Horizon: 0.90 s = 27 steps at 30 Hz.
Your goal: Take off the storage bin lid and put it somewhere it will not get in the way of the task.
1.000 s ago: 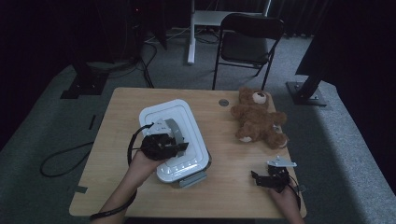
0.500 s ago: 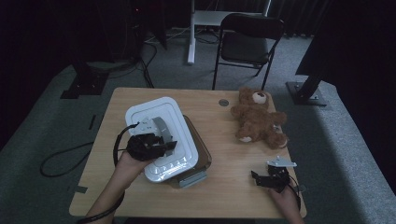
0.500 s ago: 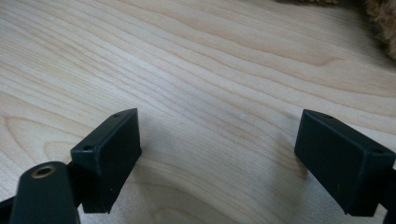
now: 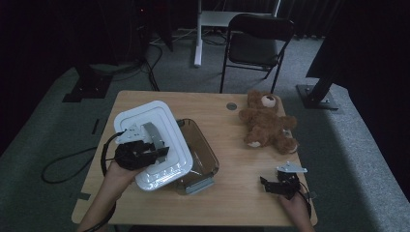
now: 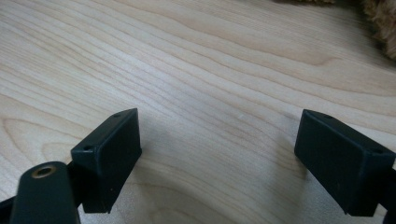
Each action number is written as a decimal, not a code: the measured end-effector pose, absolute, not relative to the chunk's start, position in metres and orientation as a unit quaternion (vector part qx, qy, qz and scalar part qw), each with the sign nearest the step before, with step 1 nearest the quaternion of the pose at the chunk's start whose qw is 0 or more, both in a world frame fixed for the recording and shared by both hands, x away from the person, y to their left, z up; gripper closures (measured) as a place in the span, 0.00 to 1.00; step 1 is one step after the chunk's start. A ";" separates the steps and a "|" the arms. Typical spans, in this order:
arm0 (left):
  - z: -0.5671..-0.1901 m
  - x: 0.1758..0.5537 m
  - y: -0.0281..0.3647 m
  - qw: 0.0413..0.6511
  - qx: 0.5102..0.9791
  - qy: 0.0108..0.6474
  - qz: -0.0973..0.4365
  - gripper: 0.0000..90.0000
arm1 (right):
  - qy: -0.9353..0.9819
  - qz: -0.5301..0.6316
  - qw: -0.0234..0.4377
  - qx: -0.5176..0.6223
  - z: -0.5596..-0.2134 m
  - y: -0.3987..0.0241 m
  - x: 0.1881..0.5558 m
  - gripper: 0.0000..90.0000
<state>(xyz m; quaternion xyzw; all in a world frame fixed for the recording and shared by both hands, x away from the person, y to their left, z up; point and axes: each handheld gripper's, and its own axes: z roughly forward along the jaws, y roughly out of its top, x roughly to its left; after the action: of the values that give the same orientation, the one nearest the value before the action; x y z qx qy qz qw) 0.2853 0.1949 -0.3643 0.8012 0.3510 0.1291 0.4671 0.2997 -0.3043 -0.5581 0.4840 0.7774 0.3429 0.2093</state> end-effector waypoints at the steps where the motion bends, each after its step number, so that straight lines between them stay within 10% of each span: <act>1: -0.364 0.284 0.197 0.467 0.801 0.351 0.131 0.77 | 0.777 0.343 0.209 0.484 -0.558 -0.304 0.300 0.15; 27: -0.384 0.268 0.271 0.442 0.794 0.394 0.137 0.77 | 0.778 0.343 0.210 0.483 -0.558 -0.304 0.300 0.15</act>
<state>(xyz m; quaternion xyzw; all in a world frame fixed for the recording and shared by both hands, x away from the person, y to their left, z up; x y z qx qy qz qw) 0.2681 0.2714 -0.3836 0.7942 0.3936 0.1373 0.4420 0.2997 -0.3044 -0.5581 0.4834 0.7778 0.3427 0.2097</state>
